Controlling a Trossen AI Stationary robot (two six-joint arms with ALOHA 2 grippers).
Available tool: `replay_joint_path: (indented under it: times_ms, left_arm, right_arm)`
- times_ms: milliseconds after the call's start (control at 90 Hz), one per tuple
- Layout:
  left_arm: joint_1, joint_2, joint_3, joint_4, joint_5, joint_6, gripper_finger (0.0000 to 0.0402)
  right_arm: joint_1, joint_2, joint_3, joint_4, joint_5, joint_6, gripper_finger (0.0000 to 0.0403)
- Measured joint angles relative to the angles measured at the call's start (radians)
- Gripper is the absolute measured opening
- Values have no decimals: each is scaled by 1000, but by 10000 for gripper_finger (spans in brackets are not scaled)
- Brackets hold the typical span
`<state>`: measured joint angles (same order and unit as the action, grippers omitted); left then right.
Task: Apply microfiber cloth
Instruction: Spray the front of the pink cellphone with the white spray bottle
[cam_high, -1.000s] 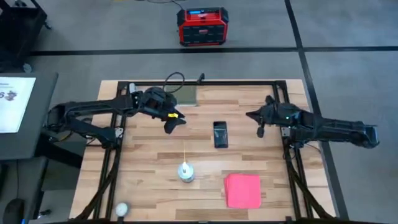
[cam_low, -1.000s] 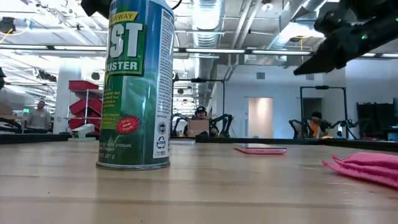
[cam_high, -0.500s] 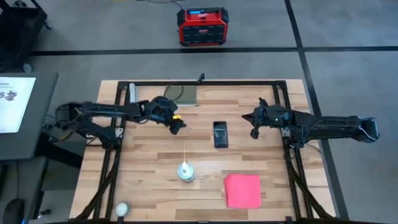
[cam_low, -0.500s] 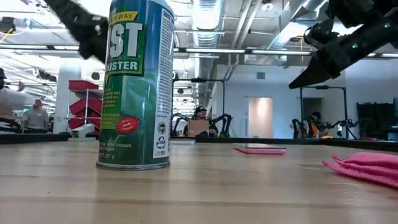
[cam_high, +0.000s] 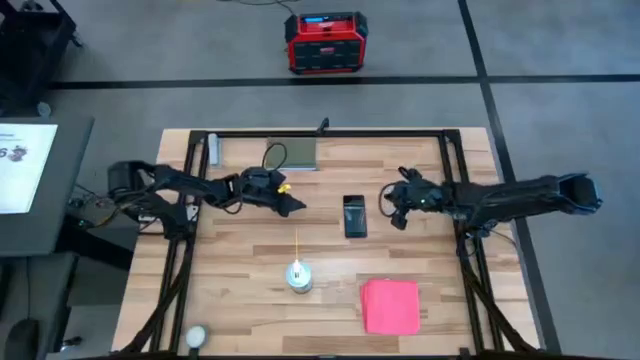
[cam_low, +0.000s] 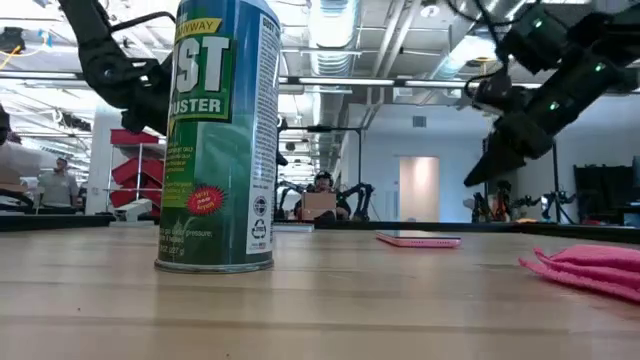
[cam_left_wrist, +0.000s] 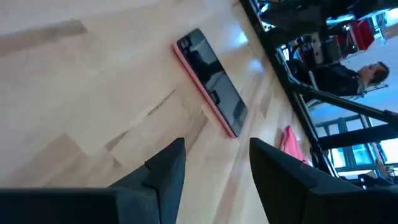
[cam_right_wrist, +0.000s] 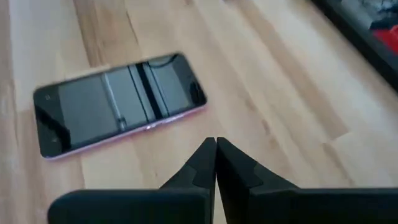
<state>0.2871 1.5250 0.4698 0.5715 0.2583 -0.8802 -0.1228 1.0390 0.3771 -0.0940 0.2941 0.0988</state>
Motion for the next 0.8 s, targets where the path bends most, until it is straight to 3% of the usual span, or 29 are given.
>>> replay_joint_path:
  times_ms: [500,800]
  left_arm:
    - [-14,228,32,226,-23,-153,154]
    - [-18,257,117,134,-1,-169,154]
  right_arm:
    - [38,197,0,141,29,64,0]
    - [42,311,6,157,52,94,0]
